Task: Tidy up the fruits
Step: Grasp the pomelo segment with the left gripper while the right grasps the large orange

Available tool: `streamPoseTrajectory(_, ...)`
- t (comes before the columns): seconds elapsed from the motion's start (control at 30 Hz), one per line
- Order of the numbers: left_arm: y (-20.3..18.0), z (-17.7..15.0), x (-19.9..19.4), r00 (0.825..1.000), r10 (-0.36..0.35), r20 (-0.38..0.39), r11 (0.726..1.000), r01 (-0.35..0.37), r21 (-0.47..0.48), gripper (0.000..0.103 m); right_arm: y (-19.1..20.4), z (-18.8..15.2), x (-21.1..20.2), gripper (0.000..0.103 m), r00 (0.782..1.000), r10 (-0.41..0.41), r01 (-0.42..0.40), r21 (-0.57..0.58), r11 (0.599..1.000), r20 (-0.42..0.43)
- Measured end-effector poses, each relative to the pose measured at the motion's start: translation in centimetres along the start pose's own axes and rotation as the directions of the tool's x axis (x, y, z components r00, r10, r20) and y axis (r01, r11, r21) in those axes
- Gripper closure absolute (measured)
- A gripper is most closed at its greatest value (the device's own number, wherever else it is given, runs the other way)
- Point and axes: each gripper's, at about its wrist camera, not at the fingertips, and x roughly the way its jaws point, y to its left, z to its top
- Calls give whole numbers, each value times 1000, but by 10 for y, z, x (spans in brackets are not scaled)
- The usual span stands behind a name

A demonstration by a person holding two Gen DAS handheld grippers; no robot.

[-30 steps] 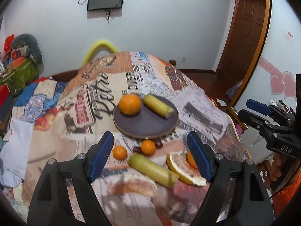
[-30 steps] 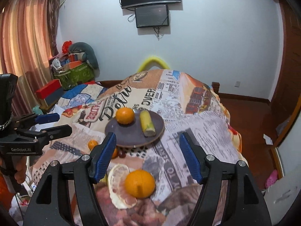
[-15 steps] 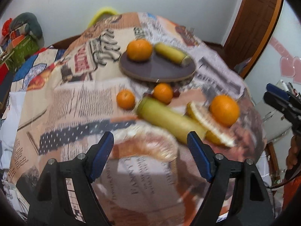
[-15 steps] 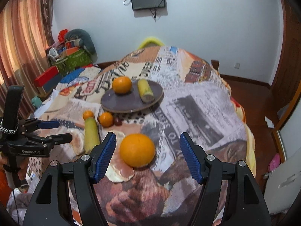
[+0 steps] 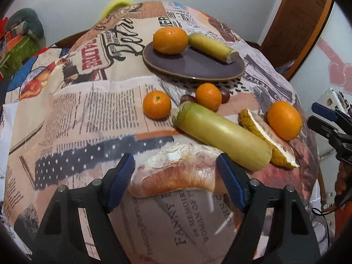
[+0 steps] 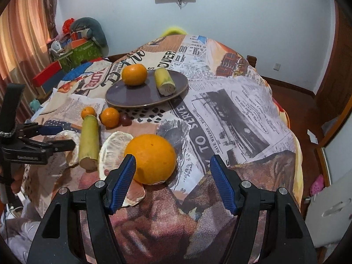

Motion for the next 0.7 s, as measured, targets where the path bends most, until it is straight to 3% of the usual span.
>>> streamPoseTrajectory(0.2,-21,-27,-12,999,31,-15,994,-29,104,28,0,-1,-3,36,1000,1,-1,-3,1000,6)
streamPoseTrajectory(0.37,-31,-44,-25,1000,-2,-20,995,4,104,29,0,-2,-5,36,1000,13,-14,10,1000,12)
streamPoseTrajectory(0.5,-27,-41,-30,1000,-24,-17,995,25,98,33,3,-4,-5,36,1000,23,-23,11,1000,2)
streamPoseTrajectory(0.6,-28,-32,-24,1000,26,-7,989,-24,146,33,3,-5,-3,36,1000,21,-21,8,1000,-5)
streamPoseTrajectory(0.7,-33,-26,-4,999,-2,-55,982,12,188,32,2,-5,1,36,999,33,-33,25,999,-13)
